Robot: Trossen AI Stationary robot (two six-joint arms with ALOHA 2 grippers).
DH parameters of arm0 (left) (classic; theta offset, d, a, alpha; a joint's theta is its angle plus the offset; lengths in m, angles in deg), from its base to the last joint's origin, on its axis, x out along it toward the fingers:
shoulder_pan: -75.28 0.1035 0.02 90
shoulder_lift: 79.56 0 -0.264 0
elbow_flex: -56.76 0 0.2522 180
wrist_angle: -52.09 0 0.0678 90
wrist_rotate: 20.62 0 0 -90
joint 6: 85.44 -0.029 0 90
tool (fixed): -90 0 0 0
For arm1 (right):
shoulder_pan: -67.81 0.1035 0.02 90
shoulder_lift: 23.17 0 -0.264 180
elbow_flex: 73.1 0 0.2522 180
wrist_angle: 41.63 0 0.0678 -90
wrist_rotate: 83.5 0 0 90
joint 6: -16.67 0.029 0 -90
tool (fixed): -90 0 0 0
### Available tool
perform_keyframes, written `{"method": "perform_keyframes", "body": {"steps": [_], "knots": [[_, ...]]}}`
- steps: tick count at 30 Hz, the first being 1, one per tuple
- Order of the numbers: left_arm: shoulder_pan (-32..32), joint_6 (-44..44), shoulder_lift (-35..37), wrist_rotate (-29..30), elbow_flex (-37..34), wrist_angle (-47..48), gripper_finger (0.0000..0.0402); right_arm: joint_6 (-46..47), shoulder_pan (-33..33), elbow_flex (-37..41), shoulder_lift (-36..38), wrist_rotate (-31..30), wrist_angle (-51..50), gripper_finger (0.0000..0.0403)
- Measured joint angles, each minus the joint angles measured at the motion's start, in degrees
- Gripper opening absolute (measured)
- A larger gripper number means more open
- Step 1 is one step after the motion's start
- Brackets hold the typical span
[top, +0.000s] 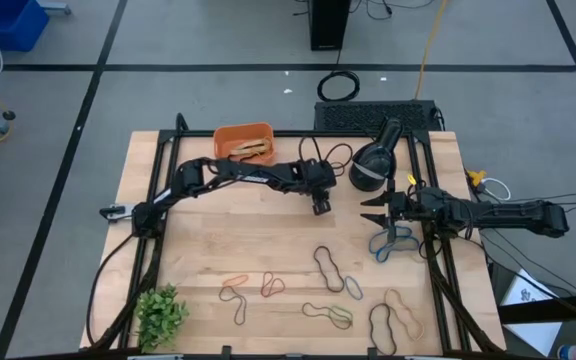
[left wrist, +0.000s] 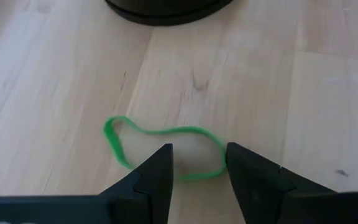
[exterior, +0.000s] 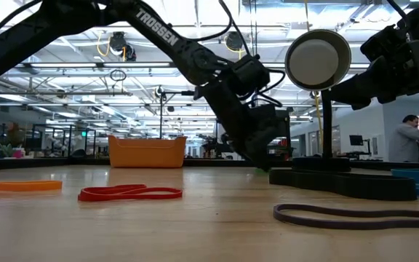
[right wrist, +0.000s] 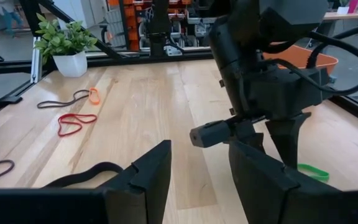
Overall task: Pick and place rubber bands into bin
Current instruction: Put the top green rubber band into the orange container
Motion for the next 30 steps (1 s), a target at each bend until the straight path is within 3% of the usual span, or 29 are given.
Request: {"method": "perform_keyframes", "body": {"steps": [4, 11, 20, 30], "knots": [[-0.4, -0.5, -0.9, 0.2, 0.0, -1.5, 0.0122, 0.0, 0.0, 0.0, 0.0, 0.0, -0.1, 0.0155], [-0.5, -2.2, -1.0, -0.2, -0.1, -2.1, 0.0014, 0.0, 0.0, 0.0, 0.0, 0.0, 0.0, 0.0155], [-0.4, -1.9, 1.6, 1.6, -0.5, -0.2, 0.0006, 0.0, 0.0, 0.0, 0.0, 0.0, 0.0, 0.0155], [-0.9, -0.5, 9.4, 3.8, -0.5, 9.1, 0.0003, 0.0, 0.0, 0.0, 0.0, 0.0, -0.2, 0.0155]]}}
